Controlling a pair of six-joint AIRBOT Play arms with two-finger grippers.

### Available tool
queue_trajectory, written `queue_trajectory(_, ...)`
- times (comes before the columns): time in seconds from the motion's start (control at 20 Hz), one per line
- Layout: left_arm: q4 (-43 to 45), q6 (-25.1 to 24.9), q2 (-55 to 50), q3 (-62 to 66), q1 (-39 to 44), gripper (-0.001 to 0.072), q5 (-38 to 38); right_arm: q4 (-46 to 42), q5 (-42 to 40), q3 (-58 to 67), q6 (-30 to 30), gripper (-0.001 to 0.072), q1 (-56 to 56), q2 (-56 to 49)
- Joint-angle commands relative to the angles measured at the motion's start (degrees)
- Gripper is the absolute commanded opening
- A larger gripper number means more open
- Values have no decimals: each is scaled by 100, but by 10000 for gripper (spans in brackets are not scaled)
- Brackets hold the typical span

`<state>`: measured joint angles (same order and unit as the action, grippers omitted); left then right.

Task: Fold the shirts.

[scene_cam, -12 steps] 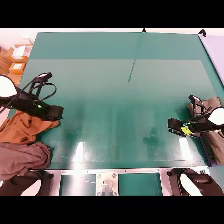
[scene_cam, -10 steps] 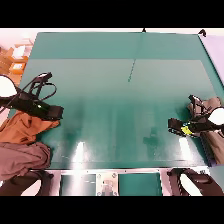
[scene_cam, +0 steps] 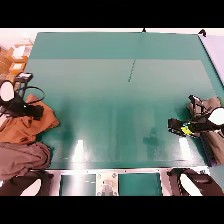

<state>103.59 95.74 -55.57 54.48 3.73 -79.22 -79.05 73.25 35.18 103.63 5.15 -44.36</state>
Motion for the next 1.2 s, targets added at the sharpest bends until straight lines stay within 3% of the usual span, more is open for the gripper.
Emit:
queue_trajectory(0.0,820,240,-199,-404,-717,720,892,0,0,-2,2,13,-7,2)
queue_trajectory(0.15,367,-332,-929,-658,-1480,720,1185,0,0,-2,2,13,-7,2)
queue_trajectory(0.3,284,-654,-1746,-658,-1644,720,1471,0,2,-2,2,13,-7,2)
queue_trajectory(0.35,282,-675,-1945,-658,-1644,612,1521,2,2,-2,2,13,-7,2)
queue_trajectory(0.45,278,-789,-2164,-656,-1644,22,1530,0,2,-2,4,13,-7,2)
queue_trajectory(0.65,74,-951,-2103,-7,-1631,21,1080,2,0,-2,2,13,-7,2)
queue_trajectory(0.85,-1777,-1231,-1537,1436,-1460,21,726,2,33,-2,2,13,-7,4)
queue_trajectory(1.0,-2594,-1224,-1102,2424,-411,21,634,4,76,-2,-2,13,-7,2)
queue_trajectory(1.15,-2820,-1016,-1075,2931,1038,21,789,4,87,-2,-85,13,-7,2)
